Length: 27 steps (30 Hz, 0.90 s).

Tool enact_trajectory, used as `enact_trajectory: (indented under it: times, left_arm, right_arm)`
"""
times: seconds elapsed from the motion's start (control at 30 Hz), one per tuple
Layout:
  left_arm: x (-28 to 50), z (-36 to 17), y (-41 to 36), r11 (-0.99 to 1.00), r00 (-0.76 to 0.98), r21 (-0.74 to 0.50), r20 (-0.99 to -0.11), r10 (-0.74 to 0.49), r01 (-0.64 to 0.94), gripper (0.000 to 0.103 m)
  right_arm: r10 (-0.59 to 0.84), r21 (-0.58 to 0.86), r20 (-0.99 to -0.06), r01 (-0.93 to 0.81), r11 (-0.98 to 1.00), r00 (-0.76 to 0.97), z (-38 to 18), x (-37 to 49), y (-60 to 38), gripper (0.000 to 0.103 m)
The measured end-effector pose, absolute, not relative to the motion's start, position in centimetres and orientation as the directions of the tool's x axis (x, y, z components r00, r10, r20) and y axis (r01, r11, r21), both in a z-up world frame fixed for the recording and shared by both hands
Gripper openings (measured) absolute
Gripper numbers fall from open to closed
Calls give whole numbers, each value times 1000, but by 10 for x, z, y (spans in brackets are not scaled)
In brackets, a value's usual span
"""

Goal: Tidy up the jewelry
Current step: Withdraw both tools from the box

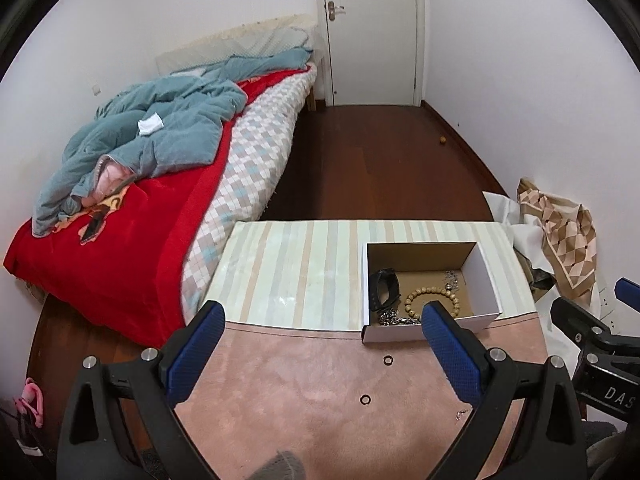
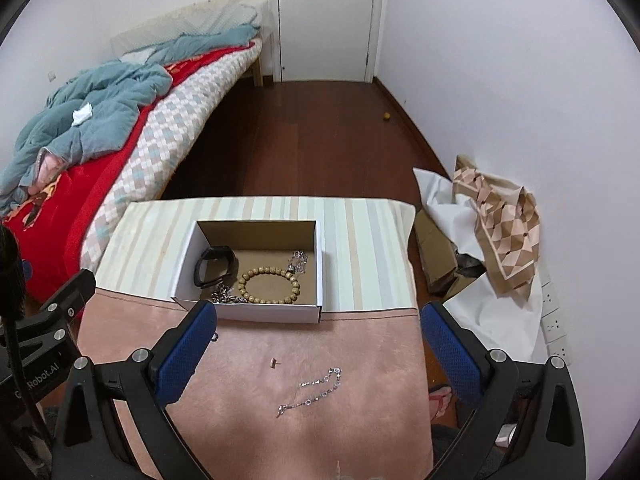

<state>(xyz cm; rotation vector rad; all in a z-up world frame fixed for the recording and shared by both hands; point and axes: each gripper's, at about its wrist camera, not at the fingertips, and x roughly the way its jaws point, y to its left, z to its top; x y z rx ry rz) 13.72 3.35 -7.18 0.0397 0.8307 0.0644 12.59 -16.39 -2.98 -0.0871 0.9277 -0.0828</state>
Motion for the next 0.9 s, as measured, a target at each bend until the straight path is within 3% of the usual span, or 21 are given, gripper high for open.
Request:
enact_trajectory:
  times: [0.57, 0.77, 0.9]
  left_arm:
    - [90, -59, 50, 993, 671, 40, -734, 104, -110, 100]
    - [92, -105, 57, 981, 611, 95, -771, 180, -169, 100]
    - [100, -143, 61, 976, 558, 120, -805, 203, -182, 100]
  right_arm:
    - [-65, -48, -762, 43, 998, 644, 2, 69, -166, 103]
    - [-68, -13, -817, 99, 995, 572, -46, 73, -199, 103]
    - [-56, 26, -870, 159, 987, 490, -109, 82, -231, 103]
